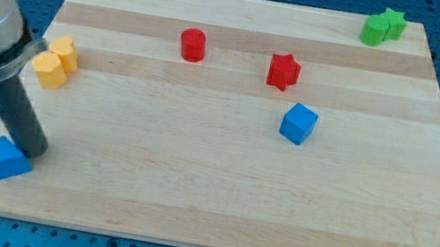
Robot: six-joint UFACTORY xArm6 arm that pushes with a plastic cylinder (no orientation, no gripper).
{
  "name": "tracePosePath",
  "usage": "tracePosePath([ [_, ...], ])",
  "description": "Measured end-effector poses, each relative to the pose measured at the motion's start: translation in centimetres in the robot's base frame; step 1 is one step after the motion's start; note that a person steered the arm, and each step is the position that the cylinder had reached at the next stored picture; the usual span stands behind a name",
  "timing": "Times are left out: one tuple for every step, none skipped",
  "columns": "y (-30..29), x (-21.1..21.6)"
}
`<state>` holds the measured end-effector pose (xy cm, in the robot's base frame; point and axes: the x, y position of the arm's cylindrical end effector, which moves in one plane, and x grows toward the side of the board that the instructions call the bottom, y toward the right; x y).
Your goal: Place blue cube right to the blue triangle
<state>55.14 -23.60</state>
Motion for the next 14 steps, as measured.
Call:
tracePosePath([
  [-1.2, 1.1],
  [-1.1, 1.3],
  [6.1, 0.7],
  [14.5, 0.7],
  [24.9, 0.7],
  [34.1, -1.4],
  [38.5, -5.0],
  [36.8, -9.0],
  [34.7, -12.9],
  [32.4, -13.6],
  [31.0, -10.3],
  [31.2, -7.6],
  [32.3, -6.5],
  [32.3, -5.2],
])
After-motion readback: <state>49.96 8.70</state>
